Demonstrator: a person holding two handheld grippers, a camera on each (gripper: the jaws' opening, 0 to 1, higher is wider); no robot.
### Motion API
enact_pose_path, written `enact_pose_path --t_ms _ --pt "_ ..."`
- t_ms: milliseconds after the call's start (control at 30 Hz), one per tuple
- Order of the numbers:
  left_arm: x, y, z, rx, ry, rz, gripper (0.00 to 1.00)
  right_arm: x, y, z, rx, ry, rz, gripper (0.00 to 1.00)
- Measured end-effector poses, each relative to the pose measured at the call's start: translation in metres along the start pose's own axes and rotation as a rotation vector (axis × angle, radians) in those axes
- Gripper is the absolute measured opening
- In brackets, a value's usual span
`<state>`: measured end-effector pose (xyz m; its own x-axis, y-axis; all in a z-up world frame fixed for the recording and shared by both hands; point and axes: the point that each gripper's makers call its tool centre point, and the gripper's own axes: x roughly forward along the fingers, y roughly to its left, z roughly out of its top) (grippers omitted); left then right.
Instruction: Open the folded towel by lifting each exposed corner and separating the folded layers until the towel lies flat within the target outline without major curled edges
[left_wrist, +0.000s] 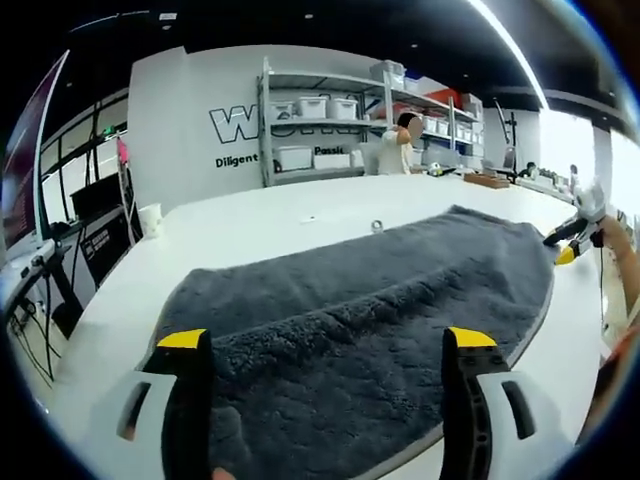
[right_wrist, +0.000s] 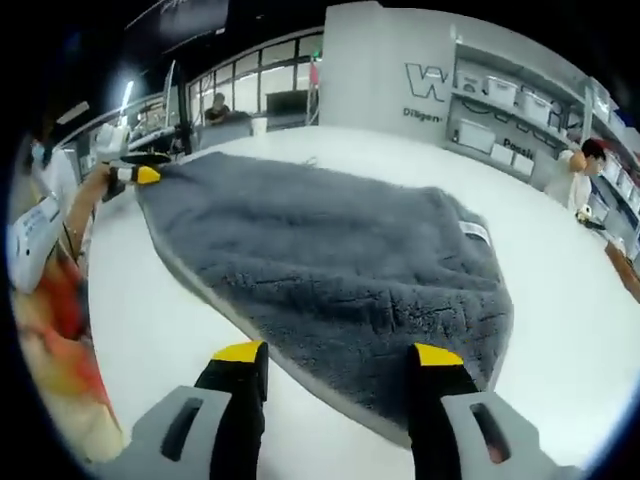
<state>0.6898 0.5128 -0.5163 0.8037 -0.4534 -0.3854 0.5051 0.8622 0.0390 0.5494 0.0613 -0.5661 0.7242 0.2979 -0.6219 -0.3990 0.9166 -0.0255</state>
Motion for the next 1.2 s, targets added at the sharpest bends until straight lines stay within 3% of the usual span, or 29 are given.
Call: enact_pose_path --t_ms 267,667,933,1200 --pt "0.000 0.002 -0.004 0.002 0.015 0.006 0.92 -0.002 -0.003 -0.001 0.019 -0.018 0.001 0.36" --pt "-0.003 0.006 -0.004 0.001 0.015 0.020 0.91 -0.019 -0.005 -0.013 0.045 -0.027 0.018 0.30" --pt "-0.003 0.005 -0.008 0.006 0.026 0.016 0.91 -0.029 -0.009 -0.018 0.132 -0.048 0.038 0.25" --pt "-0.007 0.008 -0.010 -0.001 0.027 0.025 0.91 -0.032 -0.008 -0.020 0.157 -0.071 0.043 0.24"
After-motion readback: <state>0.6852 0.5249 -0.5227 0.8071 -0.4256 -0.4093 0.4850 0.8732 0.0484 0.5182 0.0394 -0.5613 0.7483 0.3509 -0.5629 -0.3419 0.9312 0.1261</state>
